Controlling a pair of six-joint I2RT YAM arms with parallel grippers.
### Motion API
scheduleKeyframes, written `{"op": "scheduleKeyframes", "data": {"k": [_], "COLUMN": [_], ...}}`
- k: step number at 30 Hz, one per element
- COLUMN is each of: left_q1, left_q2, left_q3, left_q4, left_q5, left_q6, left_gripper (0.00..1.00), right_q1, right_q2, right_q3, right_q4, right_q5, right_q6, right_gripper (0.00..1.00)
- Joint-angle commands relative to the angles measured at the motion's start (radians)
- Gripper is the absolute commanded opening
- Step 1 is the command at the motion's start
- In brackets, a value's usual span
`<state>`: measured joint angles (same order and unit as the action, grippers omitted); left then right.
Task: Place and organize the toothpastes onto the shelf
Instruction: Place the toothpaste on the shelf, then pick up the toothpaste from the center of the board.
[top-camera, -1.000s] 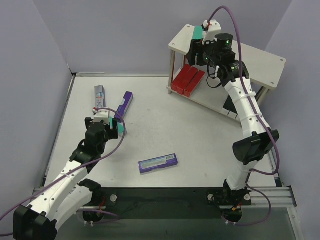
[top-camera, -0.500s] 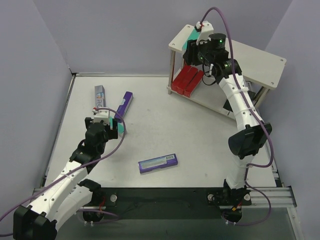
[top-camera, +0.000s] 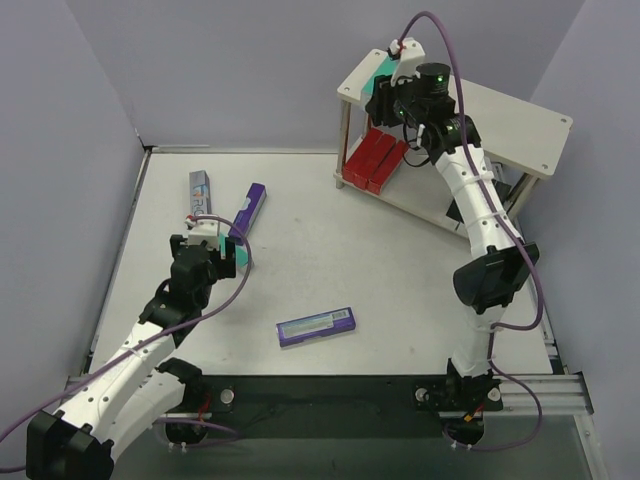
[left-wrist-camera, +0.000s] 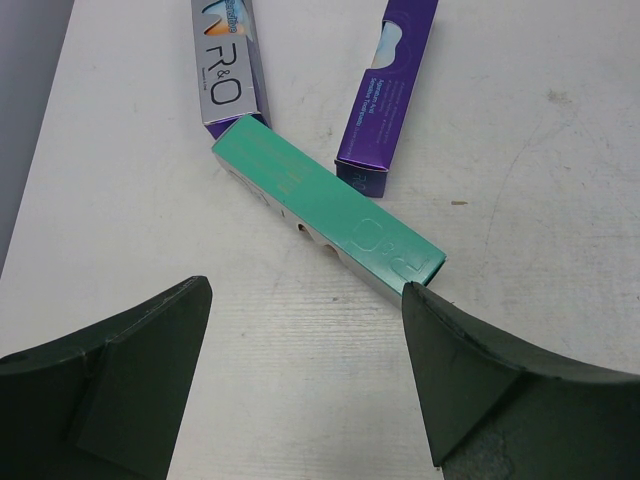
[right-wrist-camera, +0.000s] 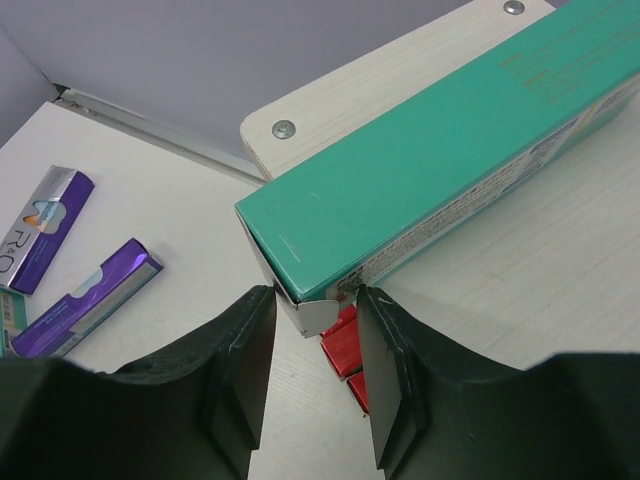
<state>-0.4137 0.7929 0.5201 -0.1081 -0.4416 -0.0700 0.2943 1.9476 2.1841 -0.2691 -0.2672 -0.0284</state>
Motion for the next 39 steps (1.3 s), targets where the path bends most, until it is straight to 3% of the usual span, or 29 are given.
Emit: {"op": "scheduleKeyframes", "data": {"k": [1,8,18,25,31,39], "left_q1": [-0.005,-0.007,-0.005,0.003,0.038,0.139], "left_q2": [-0.011,-0.012,0.006,0.094,0.277,0.491], "left_q3": [0.004,0.004,0.037,0.13,0.259,0.4], "left_q4": [0.045,0.045,0.004,-0.065,-0.156,-0.281], "left_q5": [-0.005,-0.006,0.003,-0.068,-0.112,-0.097], "left_q6": [0.006,0.004,-0.08,-0.178,-0.321,-0.533], "left_gripper": [0.88,0.88,0.88,0.89,0.89,0.93], "right_q1": [-0.001,-0.001,0.005,0.006,0.023,0.051], "right_q2": [0.022,0.013,-0.182,-0.407,-0.633,-0.912], "right_q3": [0.052,0.046,-0.127,-0.438,-0.697,-1.073], "right_q4": [0.056,0.062,0.09,0.137,0.148,0.104], "right_q5": [-0.006,-0.023,-0.046,-0.037,0.009,0.011], "right_q6": [-0.018,-0.005,0.015,0.065,0.145,0.22], "right_gripper": [0.38,0.4,0.64,0.79,0.95,0.99]}}
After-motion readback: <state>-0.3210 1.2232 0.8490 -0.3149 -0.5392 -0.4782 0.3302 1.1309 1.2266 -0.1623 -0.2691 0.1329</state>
